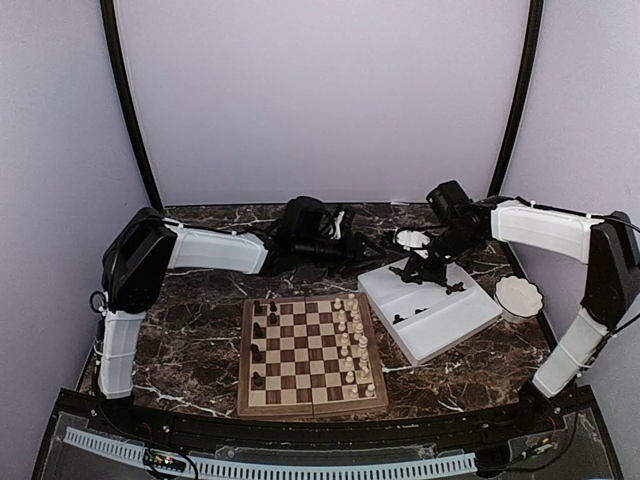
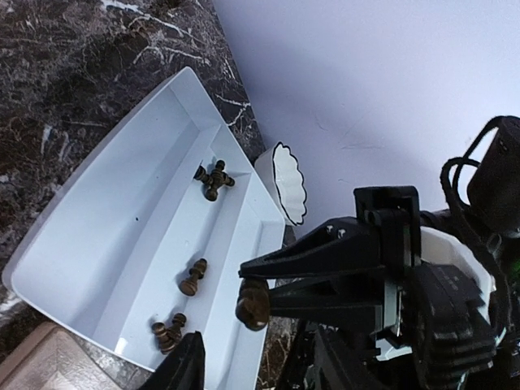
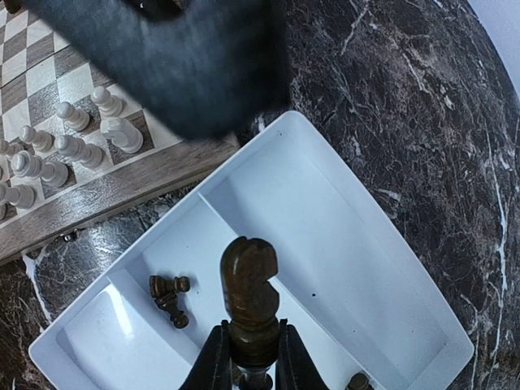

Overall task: Set up the chess pieces on the board
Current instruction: Pick up the knight from the chess pile.

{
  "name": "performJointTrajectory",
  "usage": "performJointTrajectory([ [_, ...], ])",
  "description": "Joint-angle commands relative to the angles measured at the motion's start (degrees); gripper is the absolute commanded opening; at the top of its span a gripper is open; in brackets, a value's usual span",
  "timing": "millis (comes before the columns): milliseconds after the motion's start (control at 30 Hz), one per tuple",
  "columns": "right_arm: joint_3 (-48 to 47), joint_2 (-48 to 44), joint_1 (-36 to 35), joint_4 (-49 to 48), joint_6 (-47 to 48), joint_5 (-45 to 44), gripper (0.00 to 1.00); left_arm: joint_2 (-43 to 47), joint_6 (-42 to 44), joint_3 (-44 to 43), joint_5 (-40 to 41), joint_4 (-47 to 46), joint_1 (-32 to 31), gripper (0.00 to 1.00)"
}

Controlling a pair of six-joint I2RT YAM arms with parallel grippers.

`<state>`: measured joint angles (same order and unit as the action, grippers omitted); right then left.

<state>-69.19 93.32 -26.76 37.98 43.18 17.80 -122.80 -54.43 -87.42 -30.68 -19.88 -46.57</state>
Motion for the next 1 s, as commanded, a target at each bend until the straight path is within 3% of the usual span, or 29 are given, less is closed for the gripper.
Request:
performJointTrajectory([
  [0,0.89,-2.58,-2.42,-2.99,-0.86,-2.97,0.05,-1.68,-8.12,-3.39,-4.37,-1.47,-0.12,0.47],
  [500,0.19,-2.81,-6.03,-3.44,-0.46,-8.56,0.05,-5.65,-16.60,-4.10,-10.33,-6.71,-0.97,0.34],
  [967,-0.06,-3.12,-8.22,-2.88,0.24,-11.12,0.06,-7.31,-19.46,-4.60,-12.60,-11.59,-0.91,0.07],
])
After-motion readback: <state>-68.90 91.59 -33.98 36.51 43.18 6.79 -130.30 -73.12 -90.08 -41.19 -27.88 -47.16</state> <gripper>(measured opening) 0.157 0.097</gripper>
